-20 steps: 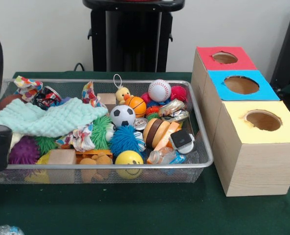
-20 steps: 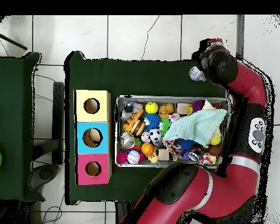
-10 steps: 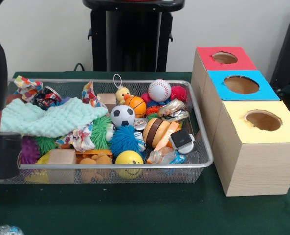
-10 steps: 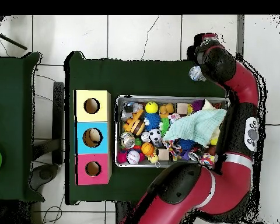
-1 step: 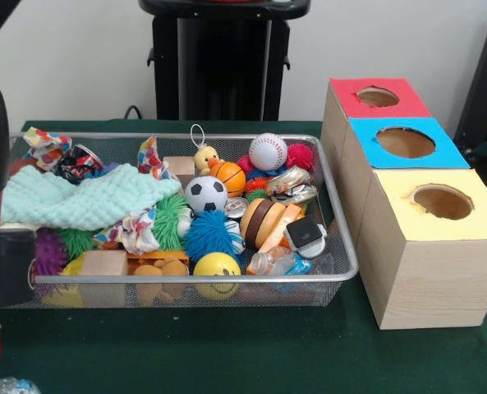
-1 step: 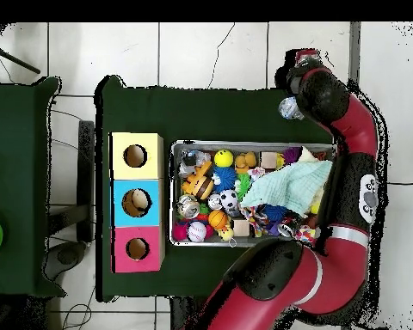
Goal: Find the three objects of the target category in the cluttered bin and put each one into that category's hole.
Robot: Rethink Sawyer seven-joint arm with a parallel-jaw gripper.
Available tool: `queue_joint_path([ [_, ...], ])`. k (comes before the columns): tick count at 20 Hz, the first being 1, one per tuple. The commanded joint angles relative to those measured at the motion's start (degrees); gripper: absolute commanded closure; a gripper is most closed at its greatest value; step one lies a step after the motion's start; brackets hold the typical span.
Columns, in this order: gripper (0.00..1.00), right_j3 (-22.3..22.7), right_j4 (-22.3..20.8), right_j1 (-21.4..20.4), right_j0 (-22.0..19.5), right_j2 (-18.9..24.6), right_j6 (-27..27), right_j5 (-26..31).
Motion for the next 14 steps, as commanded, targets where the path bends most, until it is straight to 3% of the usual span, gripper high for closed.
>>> queue_joint_path([
  [1, 1.0, 6.0, 0.7, 3.7, -1.7, 9.5, -17.1, 2.3],
  [14, 1.0, 5.9, 2.5, 7.6, -2.8, 15.8, -15.9, 6.5],
])
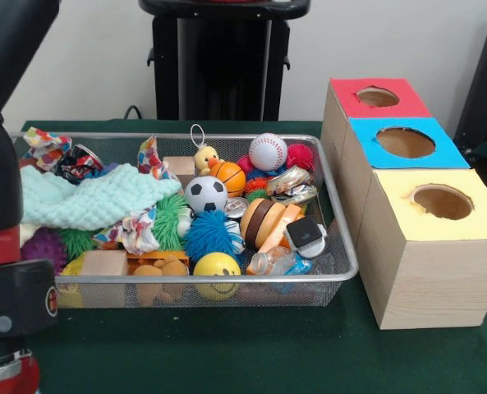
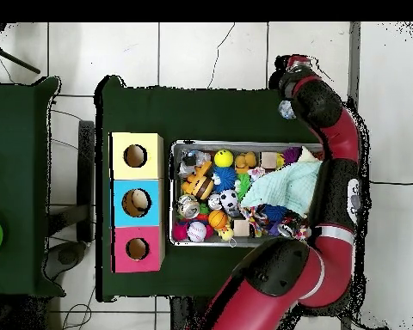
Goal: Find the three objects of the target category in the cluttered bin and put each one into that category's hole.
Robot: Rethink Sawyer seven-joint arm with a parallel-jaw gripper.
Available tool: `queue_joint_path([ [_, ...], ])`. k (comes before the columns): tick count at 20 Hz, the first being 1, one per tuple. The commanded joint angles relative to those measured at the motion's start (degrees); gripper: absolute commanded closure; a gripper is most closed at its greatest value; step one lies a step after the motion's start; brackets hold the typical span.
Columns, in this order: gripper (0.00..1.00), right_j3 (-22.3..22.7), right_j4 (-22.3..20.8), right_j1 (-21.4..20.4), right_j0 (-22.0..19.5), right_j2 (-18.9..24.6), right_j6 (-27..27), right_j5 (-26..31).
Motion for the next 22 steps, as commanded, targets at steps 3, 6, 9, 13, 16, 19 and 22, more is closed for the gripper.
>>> queue_joint_path([
  [3, 1.0, 5.1, 0.9, 3.9, -0.2, 5.6, -11.8, 8.2],
  [6, 1.0, 4.6, -0.6, 3.2, 0.7, 1.9, -6.8, 9.1],
  [9, 1.0, 3.9, -2.2, 2.2, 1.7, -2.0, -3.1, 10.5],
  [13, 1.0, 1.8, -5.6, 1.7, 3.1, -6.7, -1.3, 8.4],
  [16, 1.0, 1.5, -7.0, 1.2, 3.7, -9.1, -0.4, 6.7],
  [19, 1.0, 2.2, -8.2, 0.1, 4.3, -11.7, 1.2, 5.3],
  [22, 1.0, 3.4, -8.9, -1.0, 4.6, -14.3, 3.2, 4.8],
])
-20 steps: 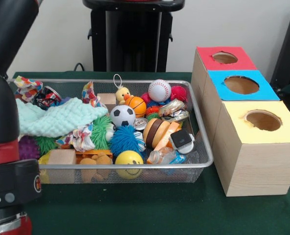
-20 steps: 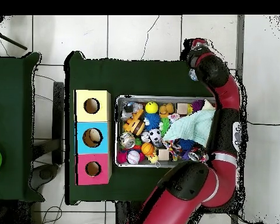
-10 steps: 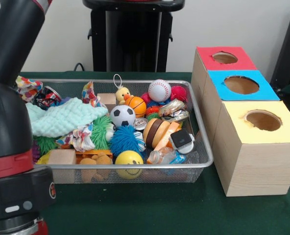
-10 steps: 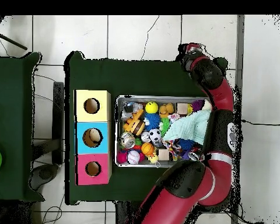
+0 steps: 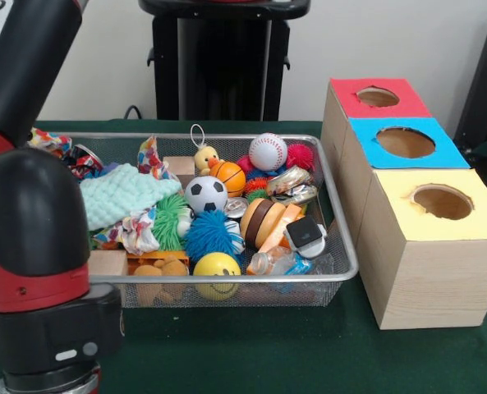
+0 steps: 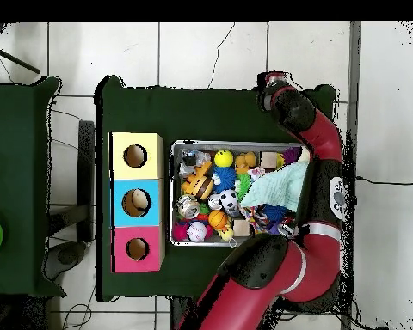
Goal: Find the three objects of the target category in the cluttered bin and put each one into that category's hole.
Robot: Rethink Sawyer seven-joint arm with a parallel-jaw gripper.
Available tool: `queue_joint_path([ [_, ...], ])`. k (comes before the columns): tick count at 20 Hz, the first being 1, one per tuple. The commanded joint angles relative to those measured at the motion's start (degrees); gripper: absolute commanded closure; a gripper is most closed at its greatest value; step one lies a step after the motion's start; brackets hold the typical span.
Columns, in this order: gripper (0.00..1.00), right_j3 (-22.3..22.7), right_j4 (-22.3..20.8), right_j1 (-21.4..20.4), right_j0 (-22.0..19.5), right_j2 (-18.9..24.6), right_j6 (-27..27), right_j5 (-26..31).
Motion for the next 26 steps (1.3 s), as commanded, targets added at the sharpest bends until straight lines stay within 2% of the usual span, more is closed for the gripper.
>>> queue_joint_path([
  [1, 1.0, 4.5, -4.5, -3.9, 1.1, -9.2, 3.7, 2.5],
  [7, 1.0, 6.4, -5.7, -5.8, 1.9, -14.8, 7.4, 0.0],
  [17, 1.0, 8.8, -5.5, -7.7, 2.5, -21.1, 8.7, -3.3],
  [21, 1.0, 11.1, -2.5, -7.9, 2.1, -19.6, 8.3, -2.9],
  [24, 1.0, 13.8, 2.1, -8.1, 0.2, -14.5, 5.2, 0.4],
  [26, 1.0, 14.5, 3.8, -7.8, -0.4, -13.0, 3.8, 1.2],
])
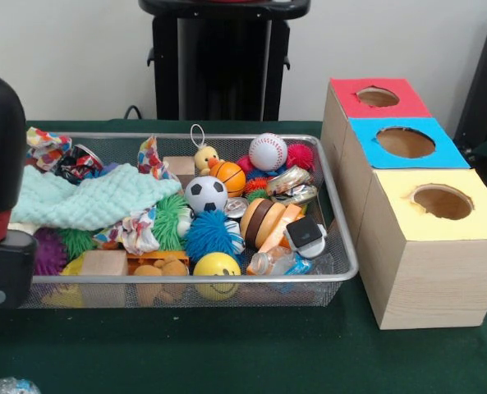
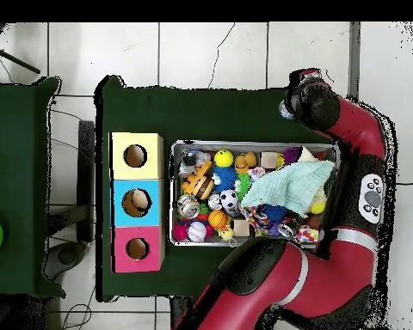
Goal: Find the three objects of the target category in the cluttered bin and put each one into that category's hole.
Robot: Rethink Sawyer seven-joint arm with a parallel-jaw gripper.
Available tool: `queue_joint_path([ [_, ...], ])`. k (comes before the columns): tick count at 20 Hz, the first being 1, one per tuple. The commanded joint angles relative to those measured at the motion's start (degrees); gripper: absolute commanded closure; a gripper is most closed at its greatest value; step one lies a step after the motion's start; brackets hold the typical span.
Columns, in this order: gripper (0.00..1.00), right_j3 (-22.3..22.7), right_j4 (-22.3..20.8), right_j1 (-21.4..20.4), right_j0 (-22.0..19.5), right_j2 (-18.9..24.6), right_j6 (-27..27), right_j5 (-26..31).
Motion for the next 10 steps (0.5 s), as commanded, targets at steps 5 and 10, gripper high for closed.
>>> queue_joint_path([
  [5, 1.0, 13.5, 8.6, 0.8, -2.7, 6.6, 1.3, 4.5],
  [10, 1.0, 13.0, 10.0, 2.6, -2.8, 6.9, -0.1, 3.6],
])
